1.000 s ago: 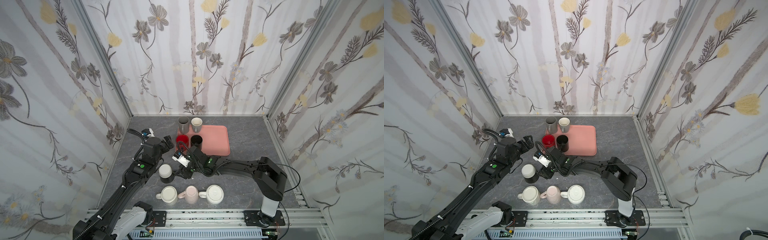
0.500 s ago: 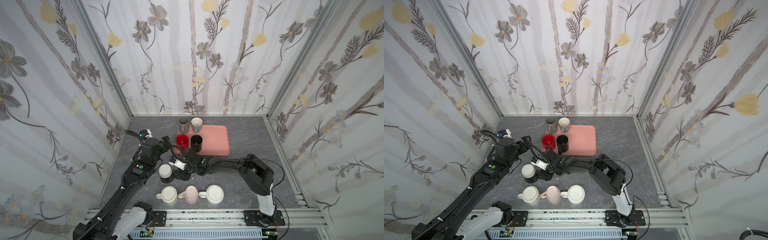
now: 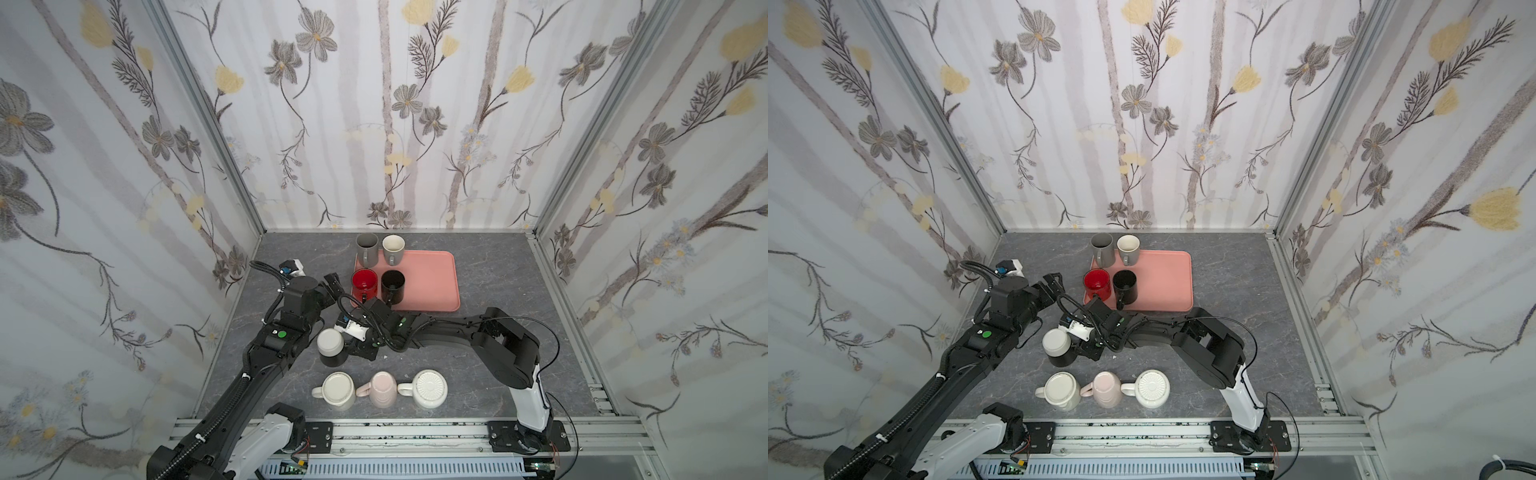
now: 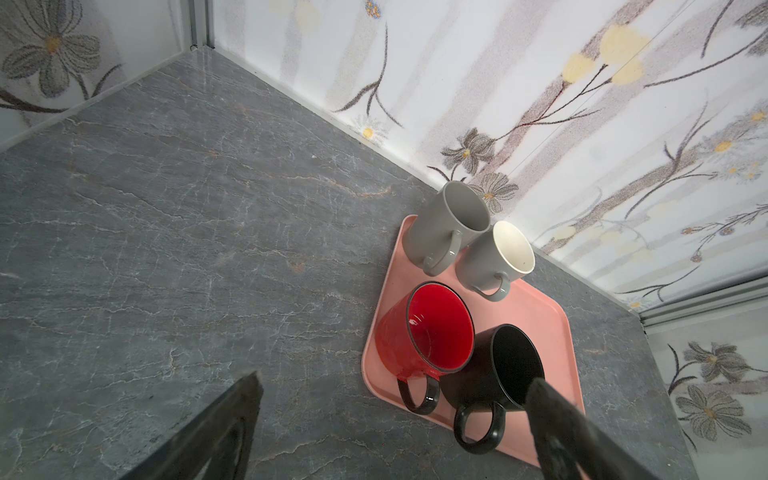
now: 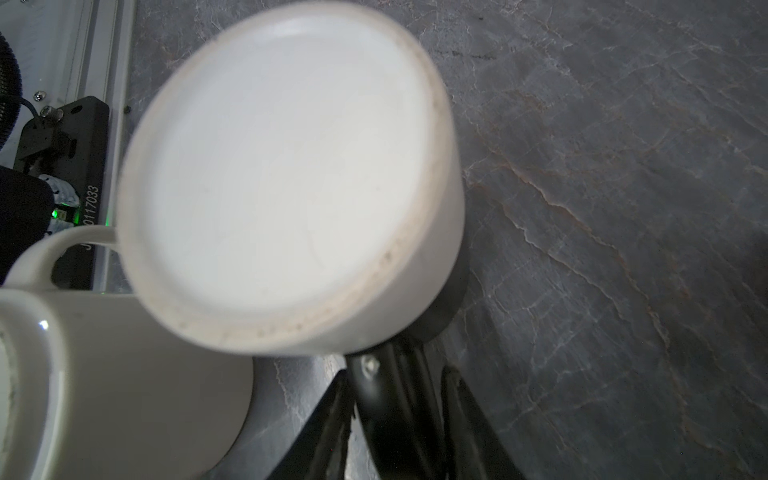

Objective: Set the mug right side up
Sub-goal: 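Move the right gripper down and grasp the white-bottomed black mug while the left withdraws, then lift the black mug toward the left gripper while the left gripper grasps it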

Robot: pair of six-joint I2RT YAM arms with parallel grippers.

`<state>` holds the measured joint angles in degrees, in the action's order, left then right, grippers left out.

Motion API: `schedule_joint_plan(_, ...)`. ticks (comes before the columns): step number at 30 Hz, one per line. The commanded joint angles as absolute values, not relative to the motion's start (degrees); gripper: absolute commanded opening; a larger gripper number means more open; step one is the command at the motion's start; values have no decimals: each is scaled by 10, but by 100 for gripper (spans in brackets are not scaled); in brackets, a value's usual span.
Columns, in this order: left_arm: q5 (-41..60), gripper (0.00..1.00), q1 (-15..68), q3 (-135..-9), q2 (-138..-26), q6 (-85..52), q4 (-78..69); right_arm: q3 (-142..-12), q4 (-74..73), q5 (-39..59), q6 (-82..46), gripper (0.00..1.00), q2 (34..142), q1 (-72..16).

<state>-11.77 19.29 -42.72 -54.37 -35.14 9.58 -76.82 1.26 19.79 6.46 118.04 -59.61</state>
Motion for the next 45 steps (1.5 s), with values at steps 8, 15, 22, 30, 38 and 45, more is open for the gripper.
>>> schedule_joint_plan(8,-108,100,189,-424,-545,-361,87,-764,-48,207,63,24,1184,-597)
schedule_joint_plan(15,-111,100,188,-424,-535,-357,83,-738,-66,199,60,9,1170,-596)
schedule_joint_plan(22,-105,100,188,-421,-519,-357,64,-684,-118,179,34,0,1125,-589)
schedule_joint_plan(30,-67,100,189,-414,-501,-356,32,-615,-207,185,-34,0,1044,-554)
schedule_joint_plan(38,6,100,188,-398,-494,-366,-43,-546,-286,181,-116,0,941,-515)
schedule_joint_plan(45,78,100,191,-372,-504,-406,-168,-472,-351,140,-208,0,834,-475)
